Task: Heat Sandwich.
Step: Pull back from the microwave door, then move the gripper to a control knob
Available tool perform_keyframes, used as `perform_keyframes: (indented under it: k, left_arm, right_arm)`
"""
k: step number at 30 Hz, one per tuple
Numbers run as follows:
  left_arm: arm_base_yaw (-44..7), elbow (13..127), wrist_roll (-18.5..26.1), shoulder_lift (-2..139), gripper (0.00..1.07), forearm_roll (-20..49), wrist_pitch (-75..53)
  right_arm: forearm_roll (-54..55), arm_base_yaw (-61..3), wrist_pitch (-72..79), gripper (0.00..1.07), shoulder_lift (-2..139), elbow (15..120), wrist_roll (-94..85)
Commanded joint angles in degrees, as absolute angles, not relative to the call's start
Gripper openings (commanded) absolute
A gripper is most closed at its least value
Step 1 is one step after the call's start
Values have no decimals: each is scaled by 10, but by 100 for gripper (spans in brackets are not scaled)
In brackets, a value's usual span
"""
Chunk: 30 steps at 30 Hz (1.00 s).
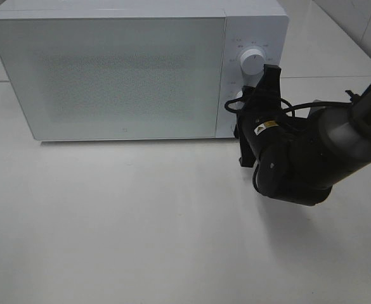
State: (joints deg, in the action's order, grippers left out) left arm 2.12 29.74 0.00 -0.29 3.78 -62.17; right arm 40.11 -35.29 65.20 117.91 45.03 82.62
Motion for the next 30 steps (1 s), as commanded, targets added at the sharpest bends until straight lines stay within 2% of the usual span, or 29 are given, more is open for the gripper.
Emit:
perform_keyframes:
  k: [1,5,7,8,9,18,21,30]
  left_arm:
    - [19,296,0,-16,96,38,-613]
    - [19,296,0,-16,96,38,-613]
    - [19,296,0,-16,96,38,-613]
    - [19,296,0,-16,96,38,-613]
    - [19,296,0,-16,96,38,-613]
    - [19,296,0,-16,96,38,-613]
    - [19,296,0,-16,96,38,-613]
    - [19,296,0,-16,96,38,-613]
  right_arm:
    - [394,-348,691,22,1172,458,812]
    - [394,-348,693,27,1172,458,812]
    - [394,-348,699,32,1172,458,810]
    - [396,-348,710,38,1172,458,802]
    - [396,-348,710,38,1172,458,802]
    - [398,-348,725,74,1172,458,776]
    - [391,-348,725,77,1172,458,776]
    - [367,-348,721,76,1172,458,776]
